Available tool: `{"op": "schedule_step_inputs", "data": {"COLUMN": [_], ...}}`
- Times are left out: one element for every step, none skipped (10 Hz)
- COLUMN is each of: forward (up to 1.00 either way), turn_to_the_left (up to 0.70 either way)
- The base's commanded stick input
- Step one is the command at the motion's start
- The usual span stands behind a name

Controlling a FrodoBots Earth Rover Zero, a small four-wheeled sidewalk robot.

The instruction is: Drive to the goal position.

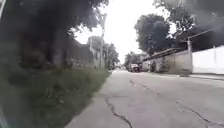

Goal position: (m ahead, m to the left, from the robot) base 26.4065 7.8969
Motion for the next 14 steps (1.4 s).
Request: {"op": "schedule_step_inputs", "data": {"forward": [0.7,0.7,0.7,0.7,0.7,0.7,0.7,0.7,0.7,0.7,0.7,0.7,0.7,0.7], "turn_to_the_left": [0.0,0.0,0.0,-0.06,-0.35,-0.35,-0.35,-0.35,-0.35,-0.35,-0.35,-0.35,0.0,0.0]}}
